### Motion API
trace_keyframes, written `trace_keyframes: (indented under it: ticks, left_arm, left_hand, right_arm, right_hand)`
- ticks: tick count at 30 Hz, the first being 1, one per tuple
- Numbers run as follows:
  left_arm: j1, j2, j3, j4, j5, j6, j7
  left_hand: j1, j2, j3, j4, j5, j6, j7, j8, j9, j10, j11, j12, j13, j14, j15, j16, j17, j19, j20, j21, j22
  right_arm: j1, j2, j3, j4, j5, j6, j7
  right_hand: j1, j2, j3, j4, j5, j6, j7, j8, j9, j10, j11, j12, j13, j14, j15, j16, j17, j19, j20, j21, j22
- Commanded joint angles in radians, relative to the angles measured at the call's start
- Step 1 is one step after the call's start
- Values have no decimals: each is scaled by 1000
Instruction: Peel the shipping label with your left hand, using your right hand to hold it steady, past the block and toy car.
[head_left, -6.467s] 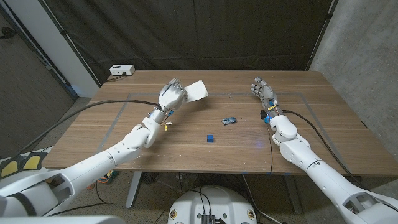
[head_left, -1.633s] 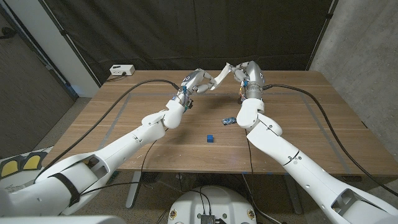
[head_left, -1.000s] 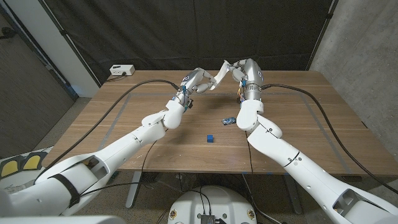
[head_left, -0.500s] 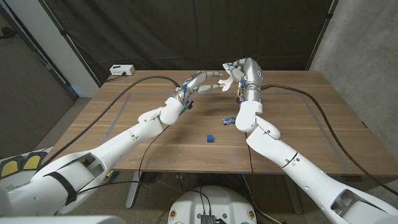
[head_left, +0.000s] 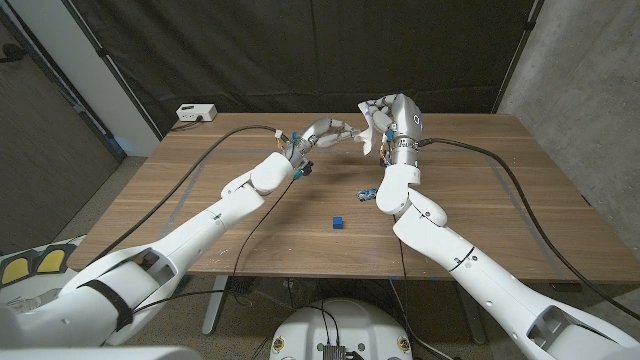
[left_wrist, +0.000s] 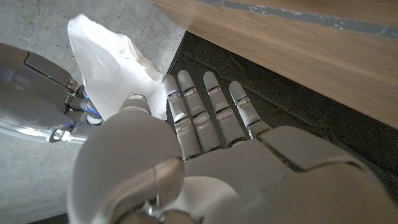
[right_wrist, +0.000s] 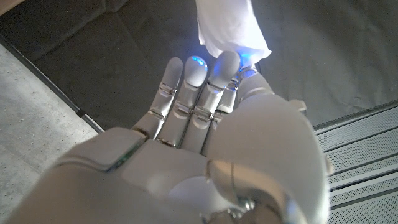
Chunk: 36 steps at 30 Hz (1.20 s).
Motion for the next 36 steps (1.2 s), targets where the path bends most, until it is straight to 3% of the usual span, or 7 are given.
trace_keyframes:
  ticks: [1,18,21,25,29,32,36]
  left_arm:
    - [27,-74,-77,69,-488,-16,-294]
    - [117,-77,-137,-35,-501,-47,-164]
    - [118,-59,-133,-47,-478,-54,-162]
    - [127,-47,-132,-69,-437,-71,-128]
    - [140,-28,-132,-112,-393,-50,-73]
    - [165,-39,-139,-140,-289,-65,63]
    - [209,-86,-162,-171,-106,-79,328]
  left_hand:
    - [4,0,4,-1,-10,-11,14,-8,2,-19,5,5,7,-15,-82,-9,8,-18,12,17,12]
    - [-35,-33,-28,3,-12,-126,-22,-42,36,-189,-1,0,65,-144,-50,-52,68,-119,49,99,84]
    - [-96,-110,-99,11,18,-408,-23,-115,70,-386,42,-23,120,-274,-9,-62,110,-223,62,137,138]
    - [-140,-136,-166,30,63,-697,64,-146,106,-625,105,-52,167,-484,76,-72,148,-356,74,176,203]
    - [-147,-133,-182,37,75,-766,77,-139,112,-702,122,-60,178,-544,103,-70,157,-401,87,185,220]
    - [-101,-102,-172,22,91,-691,23,-101,115,-724,79,-45,187,-573,76,-62,166,-413,95,204,236]
    - [-63,-47,-163,14,96,-686,8,-93,126,-865,28,-54,219,-728,74,-62,202,-595,107,211,301]
  right_arm:
    - [1,13,1,18,-12,-8,-5]
    - [4,18,4,47,-3,6,-19]
    - [6,18,3,48,-1,9,-17]
    - [8,18,1,50,-2,10,-16]
    - [9,19,0,50,-4,10,-18]
    - [8,21,2,48,-4,12,-20]
    - [5,17,2,44,-3,11,-16]
  right_hand:
    - [-5,-11,16,-6,8,18,9,5,6,6,-10,8,3,10,-58,7,15,-6,-5,12,1]
    - [-19,-21,33,-3,21,19,9,11,20,4,-14,13,9,13,-58,-1,64,-16,-6,39,-8]
    - [-21,-23,37,-3,24,18,10,12,23,4,-15,13,11,14,-58,-3,74,-18,-6,44,-10]
    - [-23,-25,40,-4,26,18,9,12,26,4,-15,13,10,15,-58,-5,83,-20,-6,48,-13]
    - [-25,-27,44,-3,28,18,10,13,28,3,-14,14,12,15,-58,-7,92,-22,-6,52,-16]
    - [-26,-29,48,-4,30,20,10,15,30,3,-14,13,10,15,-58,-10,98,-23,-6,56,-18]
    - [-28,-30,52,-4,32,19,9,15,33,3,-14,14,11,17,-58,-12,108,-24,-7,60,-22]
